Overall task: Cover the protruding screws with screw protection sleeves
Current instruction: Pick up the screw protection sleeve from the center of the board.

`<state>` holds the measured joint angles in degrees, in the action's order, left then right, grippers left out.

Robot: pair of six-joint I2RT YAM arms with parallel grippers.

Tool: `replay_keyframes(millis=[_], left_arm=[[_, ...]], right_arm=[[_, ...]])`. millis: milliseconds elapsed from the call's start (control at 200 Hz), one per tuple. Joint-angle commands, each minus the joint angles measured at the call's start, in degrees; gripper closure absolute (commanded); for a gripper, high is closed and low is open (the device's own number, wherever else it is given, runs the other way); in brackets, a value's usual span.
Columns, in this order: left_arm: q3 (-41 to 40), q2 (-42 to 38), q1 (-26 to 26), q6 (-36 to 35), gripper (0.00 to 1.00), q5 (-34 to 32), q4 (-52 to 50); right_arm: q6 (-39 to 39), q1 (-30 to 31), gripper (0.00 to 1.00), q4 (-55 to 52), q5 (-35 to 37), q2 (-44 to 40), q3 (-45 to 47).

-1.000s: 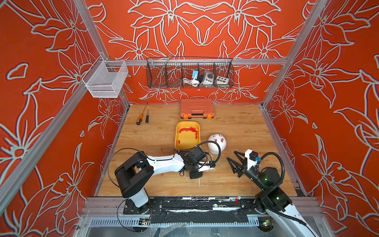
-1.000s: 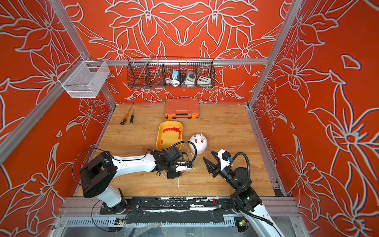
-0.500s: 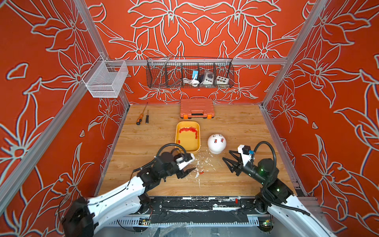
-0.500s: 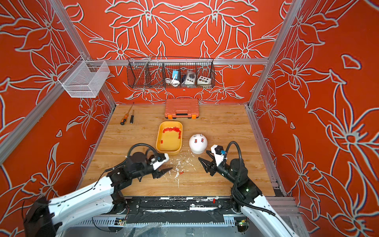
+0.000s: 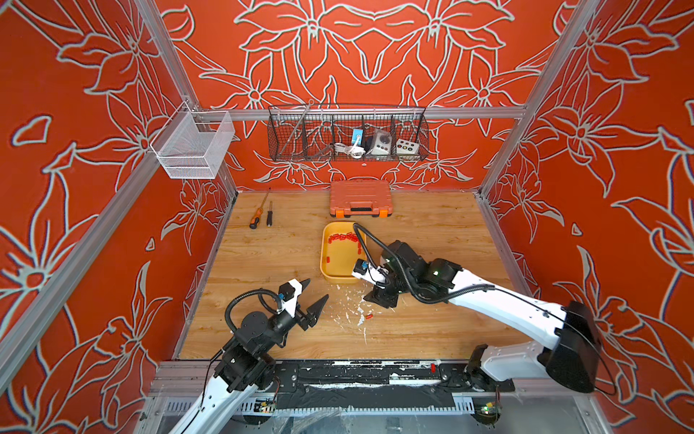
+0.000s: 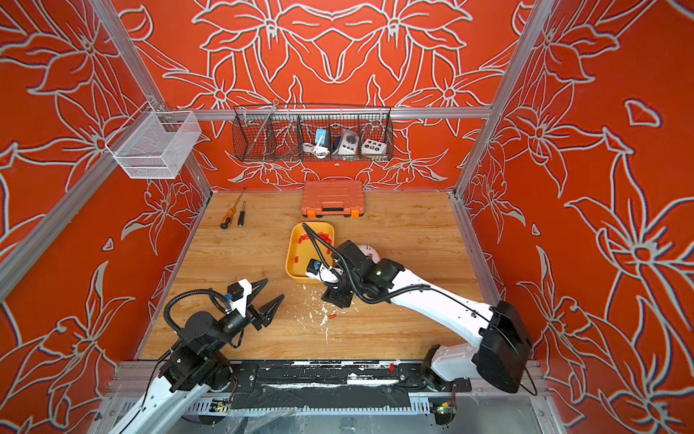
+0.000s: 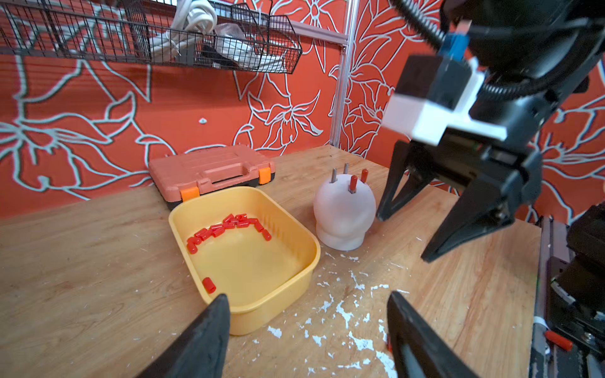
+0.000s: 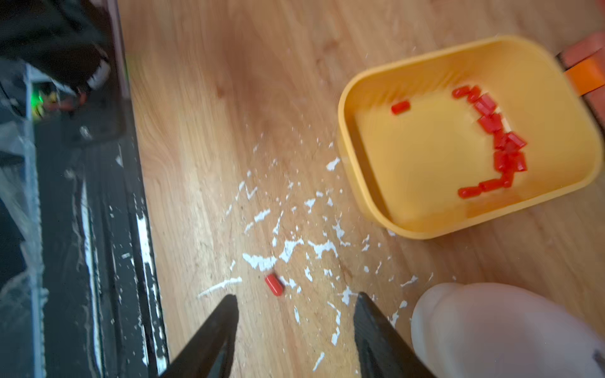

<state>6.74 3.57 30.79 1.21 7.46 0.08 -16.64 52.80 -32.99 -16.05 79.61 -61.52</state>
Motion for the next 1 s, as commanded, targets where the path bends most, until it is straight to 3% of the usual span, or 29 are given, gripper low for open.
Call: replay_keyframes(millis=[0, 150, 345, 560, 996], left_arm=[[0.03, 1.72, -0.38, 1.69, 0.26, -2.62, -2.73], [-0.83, -3.01, -0.38, 3.21, 0.26, -9.93, -5.18], [-0.47, -3.09, -0.38, 3.70, 0.26, -11.36, -5.84], [-0.42, -3.48, -0.38, 4.06, 0.26, -12.25, -6.13], [-0.66, -3.49, -0.38, 4.58, 0.26, -13.31, -6.04]], right_arm=[[-11.81, 0.09, 0.41, -11.31, 1.64, 3.96, -3.14], [-15.47, 0.32, 0.44, -15.66, 3.85, 9.45, -4.76], [-17.51, 3.13, 0.47, -14.14, 4.21, 13.81, -3.95], [-20.72, 7.25, 0.48, -4.12, 6.45, 15.10, -1.27], [-22.95, 7.41, 0.53, -1.91, 7.97, 21.06, -1.32]])
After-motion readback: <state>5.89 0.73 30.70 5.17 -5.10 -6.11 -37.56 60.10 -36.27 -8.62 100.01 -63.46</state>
